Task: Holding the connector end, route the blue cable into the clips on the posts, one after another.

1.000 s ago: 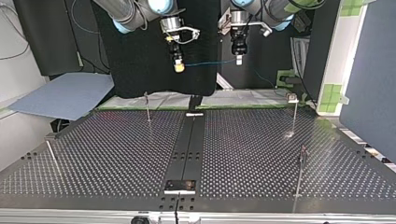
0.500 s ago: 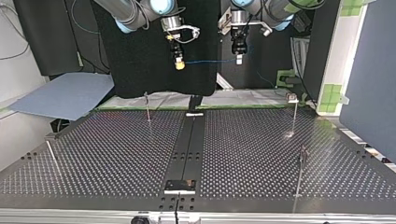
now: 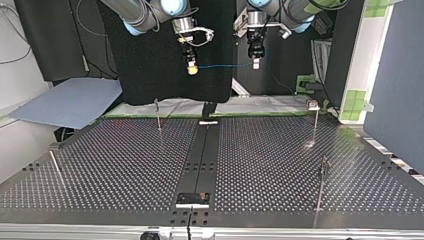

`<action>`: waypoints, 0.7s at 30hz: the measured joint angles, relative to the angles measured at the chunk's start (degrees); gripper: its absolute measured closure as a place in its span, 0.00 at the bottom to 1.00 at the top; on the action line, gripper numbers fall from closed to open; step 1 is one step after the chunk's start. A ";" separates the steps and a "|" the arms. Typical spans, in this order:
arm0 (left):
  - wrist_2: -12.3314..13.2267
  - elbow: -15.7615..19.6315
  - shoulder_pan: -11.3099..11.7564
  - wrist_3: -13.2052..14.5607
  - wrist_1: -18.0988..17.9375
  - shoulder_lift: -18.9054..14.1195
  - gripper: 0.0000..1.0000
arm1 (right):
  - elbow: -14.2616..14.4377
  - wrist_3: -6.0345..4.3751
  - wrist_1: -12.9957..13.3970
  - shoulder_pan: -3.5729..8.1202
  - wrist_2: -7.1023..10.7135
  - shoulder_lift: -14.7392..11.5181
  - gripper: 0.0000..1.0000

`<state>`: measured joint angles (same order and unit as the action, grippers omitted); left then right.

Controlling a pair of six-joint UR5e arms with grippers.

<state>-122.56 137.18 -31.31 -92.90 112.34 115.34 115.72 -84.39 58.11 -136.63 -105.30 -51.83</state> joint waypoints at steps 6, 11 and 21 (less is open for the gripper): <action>0.00 0.00 0.00 0.00 0.00 0.00 1.00 | 0.00 0.00 0.00 0.00 0.00 0.00 1.00; 0.15 -0.02 0.15 -0.14 0.16 0.17 1.00 | -0.01 0.02 -0.02 0.01 -0.01 -0.01 1.00; 2.92 -0.24 1.45 -4.88 2.73 -2.09 1.00 | -4.30 -0.56 -4.35 0.87 -3.58 -4.37 1.00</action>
<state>-119.64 136.94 -29.87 -97.77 115.06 113.25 111.41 -84.95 53.76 -135.76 -108.88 -56.19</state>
